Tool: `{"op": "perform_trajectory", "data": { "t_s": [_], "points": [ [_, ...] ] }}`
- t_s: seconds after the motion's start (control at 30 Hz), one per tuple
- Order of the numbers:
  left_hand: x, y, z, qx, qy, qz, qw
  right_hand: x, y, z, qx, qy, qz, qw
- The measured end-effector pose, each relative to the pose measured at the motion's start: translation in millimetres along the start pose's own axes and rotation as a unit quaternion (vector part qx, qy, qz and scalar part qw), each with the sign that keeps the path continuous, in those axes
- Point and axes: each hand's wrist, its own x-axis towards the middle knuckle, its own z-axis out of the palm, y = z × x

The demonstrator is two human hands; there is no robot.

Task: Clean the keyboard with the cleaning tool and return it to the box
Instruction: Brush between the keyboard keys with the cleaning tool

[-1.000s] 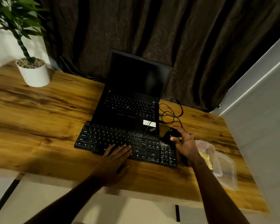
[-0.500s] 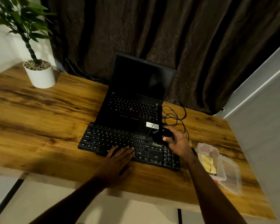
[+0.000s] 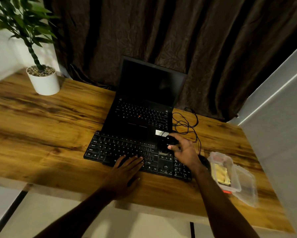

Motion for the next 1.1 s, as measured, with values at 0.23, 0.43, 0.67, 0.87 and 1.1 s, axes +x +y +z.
{"op": "perform_trajectory", "data": {
  "t_s": [0.23,0.43,0.67,0.87,1.1],
  "points": [
    [-0.2,-0.8,0.7,0.006,0.004,0.003,1.000,-20.6,32.8,-43.1,-0.014,0.048,-0.007,0.999],
    [-0.9,0.3,1.2,0.005,-0.001,-0.003,1.000,-19.1,24.8,-30.9,-0.007,0.045,-0.020,0.999],
    [-1.0,-0.7,1.2,0.004,-0.006,-0.002,1.000,-18.1,13.9,-30.4,0.029,0.027,-0.014,0.999],
    [-1.4,-0.3,2.2,0.001,-0.001,0.000,1.000,-32.1,56.4,-57.0,-0.023,0.048,0.031,0.998],
    [-0.4,-1.4,3.6,-0.001,0.005,0.003,1.000,-26.3,37.1,-38.3,-0.031,0.036,-0.008,0.999]
  ]
}}
